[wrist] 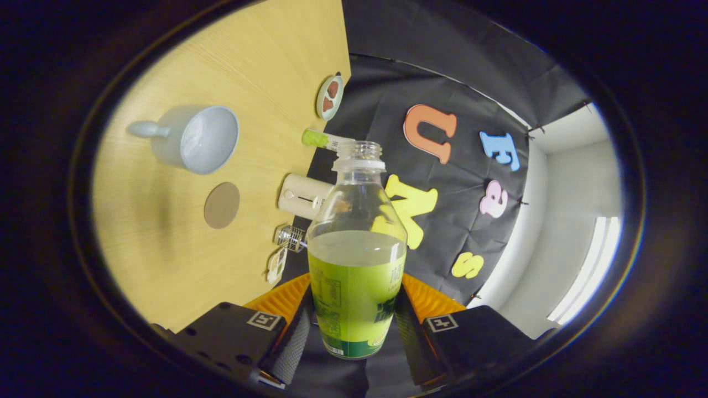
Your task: Take the bottle from table, then pour the juice into the cup, finally place the bottle on the coaster
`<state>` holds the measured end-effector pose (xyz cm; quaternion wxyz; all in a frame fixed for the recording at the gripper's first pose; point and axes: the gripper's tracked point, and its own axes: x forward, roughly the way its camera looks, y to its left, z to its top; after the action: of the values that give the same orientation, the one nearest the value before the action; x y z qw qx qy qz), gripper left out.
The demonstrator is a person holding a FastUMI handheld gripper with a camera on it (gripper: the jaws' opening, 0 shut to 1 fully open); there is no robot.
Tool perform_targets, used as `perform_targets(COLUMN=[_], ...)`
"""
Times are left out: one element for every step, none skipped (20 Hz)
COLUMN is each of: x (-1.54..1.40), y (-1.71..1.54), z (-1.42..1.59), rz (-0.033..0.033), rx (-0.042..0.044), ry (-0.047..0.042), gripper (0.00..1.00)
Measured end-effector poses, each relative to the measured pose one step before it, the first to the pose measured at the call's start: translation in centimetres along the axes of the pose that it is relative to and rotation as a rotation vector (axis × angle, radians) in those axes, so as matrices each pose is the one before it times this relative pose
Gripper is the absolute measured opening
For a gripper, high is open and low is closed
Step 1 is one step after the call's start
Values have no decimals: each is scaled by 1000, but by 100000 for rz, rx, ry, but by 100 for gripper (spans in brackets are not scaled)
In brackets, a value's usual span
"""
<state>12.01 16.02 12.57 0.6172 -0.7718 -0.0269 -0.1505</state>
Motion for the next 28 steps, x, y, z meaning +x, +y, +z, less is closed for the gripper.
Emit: perform_targets(x=[213, 319, 198, 178, 135, -130, -109, -30, 45, -28, -53, -253, 100, 37, -266, -57, 164, 139, -258, -17, 114, 91, 73, -173, -91, 392, 645, 640], y=[146, 277, 241, 91, -16, 107, 642, 415, 338, 619, 580, 960, 698, 287, -16, 73, 59, -211, -903, -49, 301, 483, 565, 177, -783, -233, 142, 121], z=[-380, -520, -563, -418, -461, -458, -333, -5, -202, -188, -296, 9, -93, 42, 201, 218, 79, 433, 682, 780, -93, -219, -391, -23, 577, 149, -453, -434], rz=[131, 917, 991, 969, 545, 1045, 2667, 2130, 2937, 3433, 4454, 6377, 4911, 3196, 3125, 2342, 2308, 73, -1771, 264, 2036, 3075, 2737, 2316, -1514, -905, 517, 453], rx=[5307, 6999, 7905, 7626, 7867, 8602, 8370, 7768, 7938, 8169, 9178, 9620, 8693, 8921, 8824, 7928, 7299, 6773, 6468, 7031, 3916, 3301, 3060, 3667, 3046, 2282, 1263, 956], ry=[2506, 3117, 3277, 3116, 3182, 3134, 2322, 1917, 1569, 1941, 2212, 1138, 2164, 1143, 536, 657, 274, -972, -3265, -3280, 1327, 1923, 929, -74, -1985, 1, 2066, 1013], gripper=[81, 81, 80, 80, 80, 80, 80, 81, 81, 81, 81, 81, 81, 81, 81, 81, 81, 81, 80, 80, 80, 80, 80, 81, 80, 80, 80, 80])
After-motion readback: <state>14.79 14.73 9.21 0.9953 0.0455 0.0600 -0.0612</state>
